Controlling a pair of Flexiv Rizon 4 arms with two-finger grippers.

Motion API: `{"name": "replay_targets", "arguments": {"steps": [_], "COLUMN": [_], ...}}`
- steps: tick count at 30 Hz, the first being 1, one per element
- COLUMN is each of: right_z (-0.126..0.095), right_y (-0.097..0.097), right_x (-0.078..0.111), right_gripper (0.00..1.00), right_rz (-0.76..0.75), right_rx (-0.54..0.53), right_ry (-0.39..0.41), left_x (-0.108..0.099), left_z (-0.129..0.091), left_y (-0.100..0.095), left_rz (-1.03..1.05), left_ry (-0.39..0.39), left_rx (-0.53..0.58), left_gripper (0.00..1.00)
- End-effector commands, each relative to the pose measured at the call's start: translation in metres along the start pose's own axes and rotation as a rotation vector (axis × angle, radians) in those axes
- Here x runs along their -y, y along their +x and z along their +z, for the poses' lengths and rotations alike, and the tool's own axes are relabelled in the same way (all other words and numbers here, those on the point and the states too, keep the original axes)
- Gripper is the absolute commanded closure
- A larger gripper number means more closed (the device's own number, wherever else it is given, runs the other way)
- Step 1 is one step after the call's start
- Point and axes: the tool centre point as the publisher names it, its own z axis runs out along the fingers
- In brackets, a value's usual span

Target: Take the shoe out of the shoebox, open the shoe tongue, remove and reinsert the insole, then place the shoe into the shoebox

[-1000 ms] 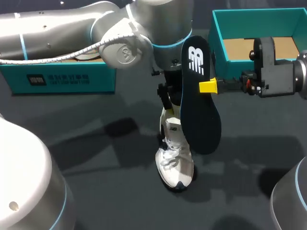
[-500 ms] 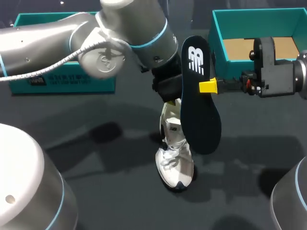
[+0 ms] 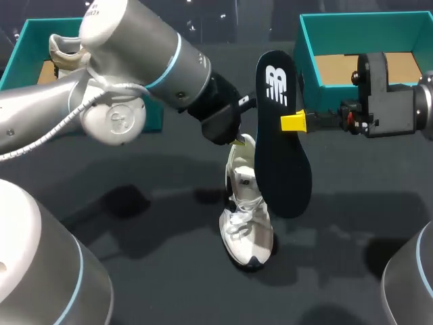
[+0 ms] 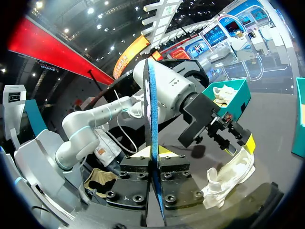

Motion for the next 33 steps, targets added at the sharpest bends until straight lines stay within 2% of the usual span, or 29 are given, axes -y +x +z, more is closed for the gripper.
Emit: {"name": "replay_targets", "arguments": {"steps": [1,4,15,23,29,33], "right_z": [0.002,0.002,0.002,0.002,-0.002,-0.006], "right_y": [0.0,0.0,0.0,0.0,-0.034,-0.06], "right_x": [0.0,0.0,0.0,0.0,-0.017,-0.03], "right_gripper": [1.0,1.0,1.0,1.0,1.0,1.0], "right_rz": [0.001,0.001,0.001,0.001,0.106,0.17], "right_rx": [0.002,0.002,0.002,0.002,-0.026,-0.089], "right_ry": [0.0,0.0,0.0,0.0,0.036,0.01], "left_x": [-0.009,-0.02,-0.02,-0.021,-0.022,-0.024], "left_z": [-0.005,-0.018,-0.018,-0.037,-0.052,-0.059], "left_y": [-0.003,-0.016,-0.016,-0.027,-0.026,-0.026], "left_rz": [0.047,0.047,0.047,0.071,0.057,0.035], "left_ry": [0.044,0.058,0.058,0.033,0.01,0.015], "left_rx": [0.312,0.454,0.454,0.584,0.617,0.652], "left_gripper": [0.0,0.0,0.0,0.0,0.0,0.0]}}
